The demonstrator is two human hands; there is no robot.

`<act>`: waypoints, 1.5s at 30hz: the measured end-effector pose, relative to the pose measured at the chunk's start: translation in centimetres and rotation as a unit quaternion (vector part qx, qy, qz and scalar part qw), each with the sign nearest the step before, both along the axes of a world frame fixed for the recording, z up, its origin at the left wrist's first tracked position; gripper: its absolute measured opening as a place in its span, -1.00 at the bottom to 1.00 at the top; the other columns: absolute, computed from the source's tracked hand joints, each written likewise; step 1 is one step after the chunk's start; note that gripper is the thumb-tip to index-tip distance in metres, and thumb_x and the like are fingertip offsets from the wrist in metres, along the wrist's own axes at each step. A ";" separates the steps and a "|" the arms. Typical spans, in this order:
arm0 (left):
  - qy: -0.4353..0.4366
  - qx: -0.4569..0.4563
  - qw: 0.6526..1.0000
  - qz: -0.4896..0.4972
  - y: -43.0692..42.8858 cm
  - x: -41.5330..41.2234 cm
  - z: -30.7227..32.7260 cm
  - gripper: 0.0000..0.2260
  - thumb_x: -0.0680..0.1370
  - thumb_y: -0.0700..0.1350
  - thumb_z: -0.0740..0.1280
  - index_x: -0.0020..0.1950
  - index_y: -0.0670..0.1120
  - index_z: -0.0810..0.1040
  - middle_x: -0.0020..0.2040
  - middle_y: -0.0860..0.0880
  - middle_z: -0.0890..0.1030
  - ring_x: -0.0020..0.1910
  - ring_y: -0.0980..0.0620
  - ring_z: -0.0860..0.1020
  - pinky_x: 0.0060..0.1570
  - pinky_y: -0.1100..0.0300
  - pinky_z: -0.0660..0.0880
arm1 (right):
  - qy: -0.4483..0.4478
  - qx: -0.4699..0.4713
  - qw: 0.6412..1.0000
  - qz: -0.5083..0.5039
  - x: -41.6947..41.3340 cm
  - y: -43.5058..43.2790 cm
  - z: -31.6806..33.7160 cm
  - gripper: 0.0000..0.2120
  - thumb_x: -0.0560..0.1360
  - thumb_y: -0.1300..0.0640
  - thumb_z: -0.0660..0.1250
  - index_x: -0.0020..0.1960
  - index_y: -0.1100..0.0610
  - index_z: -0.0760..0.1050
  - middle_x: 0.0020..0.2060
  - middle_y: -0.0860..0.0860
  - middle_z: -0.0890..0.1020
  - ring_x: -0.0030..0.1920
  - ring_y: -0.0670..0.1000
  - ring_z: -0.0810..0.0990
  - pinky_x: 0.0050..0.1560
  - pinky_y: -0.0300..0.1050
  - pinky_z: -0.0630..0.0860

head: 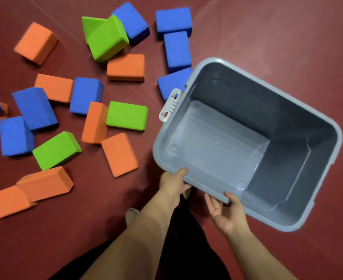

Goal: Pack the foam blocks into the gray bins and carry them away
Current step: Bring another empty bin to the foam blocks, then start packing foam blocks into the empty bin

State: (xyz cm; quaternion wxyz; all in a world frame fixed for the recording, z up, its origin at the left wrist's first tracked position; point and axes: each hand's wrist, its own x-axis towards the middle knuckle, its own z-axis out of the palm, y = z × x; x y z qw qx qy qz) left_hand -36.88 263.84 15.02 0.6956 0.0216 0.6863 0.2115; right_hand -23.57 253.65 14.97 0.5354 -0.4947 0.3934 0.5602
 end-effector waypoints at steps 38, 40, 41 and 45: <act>0.180 -0.047 0.960 -0.208 17.3 -30.7 -18.0 -0.76 0.65 0.01 0.19 0.24 -0.06 0.51 0.02 -0.04 0.57 -0.16 0.03 0.54 -0.30 0.23 0.40 | -0.023 0.018 0.826 0.563 -24.8 22.6 -15.6 -0.78 0.62 0.09 0.22 0.19 0.15 0.51 -0.12 0.09 0.65 -0.19 0.07 0.64 -0.18 -0.03 0.58; 0.218 -0.041 0.953 -0.205 18.3 -36.4 -19.0 -0.76 0.63 -0.01 0.23 0.18 -0.09 0.58 -0.03 -0.07 0.58 -0.25 0.02 0.55 -0.32 0.24 0.40 | -0.028 0.016 0.807 0.590 -29.6 23.6 -17.3 -0.76 0.61 0.09 0.23 0.22 0.15 0.51 -0.11 0.09 0.66 -0.19 0.07 0.65 -0.14 0.00 0.60; 0.235 -0.035 0.948 -0.214 18.6 -39.2 -20.1 -0.72 0.63 -0.05 0.22 0.22 -0.15 0.59 0.02 -0.13 0.61 -0.16 -0.06 0.60 -0.29 0.23 0.41 | -0.035 0.017 0.797 0.602 -32.1 24.2 -18.0 -0.77 0.61 0.09 0.24 0.22 0.14 0.51 -0.10 0.10 0.65 -0.19 0.07 0.64 -0.11 0.02 0.59; 0.338 -0.034 0.896 -0.287 19.1 -50.4 -25.9 -0.63 0.55 -0.07 0.25 0.29 -0.21 0.56 0.26 -0.26 0.58 0.26 -0.23 0.53 0.16 0.03 0.48 | -0.118 0.019 0.769 0.628 -42.6 26.4 -21.9 -0.52 0.51 -0.06 0.39 0.34 0.08 0.37 0.01 0.06 0.58 -0.12 0.03 0.59 -0.05 0.01 0.58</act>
